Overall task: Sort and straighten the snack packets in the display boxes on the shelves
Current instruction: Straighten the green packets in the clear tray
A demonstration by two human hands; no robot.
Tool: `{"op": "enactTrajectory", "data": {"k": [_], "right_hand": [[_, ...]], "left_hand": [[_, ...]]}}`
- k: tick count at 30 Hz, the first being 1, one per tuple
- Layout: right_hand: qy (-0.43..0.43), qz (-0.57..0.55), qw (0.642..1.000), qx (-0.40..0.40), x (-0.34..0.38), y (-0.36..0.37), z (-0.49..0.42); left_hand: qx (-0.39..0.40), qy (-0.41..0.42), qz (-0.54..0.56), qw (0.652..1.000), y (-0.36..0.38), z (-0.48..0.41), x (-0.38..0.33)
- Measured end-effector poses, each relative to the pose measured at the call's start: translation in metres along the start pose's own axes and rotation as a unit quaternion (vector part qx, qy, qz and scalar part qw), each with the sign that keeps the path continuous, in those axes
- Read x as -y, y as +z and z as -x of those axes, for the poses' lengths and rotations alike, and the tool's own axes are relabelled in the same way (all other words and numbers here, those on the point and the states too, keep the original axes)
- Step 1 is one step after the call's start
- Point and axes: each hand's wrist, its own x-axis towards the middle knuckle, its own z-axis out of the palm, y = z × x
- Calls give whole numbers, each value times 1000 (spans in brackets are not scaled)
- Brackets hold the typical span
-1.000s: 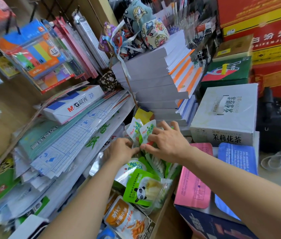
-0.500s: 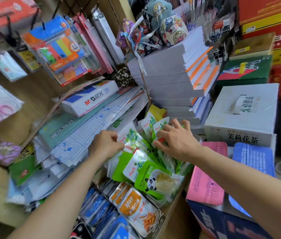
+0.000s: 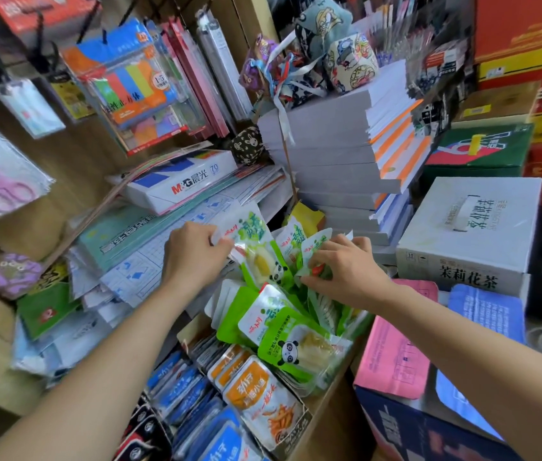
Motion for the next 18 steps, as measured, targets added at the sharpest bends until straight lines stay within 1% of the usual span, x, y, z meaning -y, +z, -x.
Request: {"op": "enactTrajectory", "data": {"k": [5,7,10,11,13,15,18], "right_hand": [[-3,-11,1000,-2,-8,-4,3],[-1,-15,1000,-1,-11,-5,4],[-5,-26,1000,-2,-16,-5,8],[-7,-28,1000,-3,-17,-6,9],[-8,-31,999,-6,-20,-6,10],[-7,-34,999,-8,-22,-8,11],[-5,-44,999,-7,-24,-9,11]], "left_hand": [[-93,81,42,992,-16,-8,-28],[-118,115,31,986,-9,-8,-39],[-136,136,8,981,15,-10,-48],[-132,141,-5,981,25,-10,-50],[-87,123,-28,988,46,-9,-52],[-19,90,-25,995,67,-6,-45],[45,22,-19,999,86,-3,-30]]}}
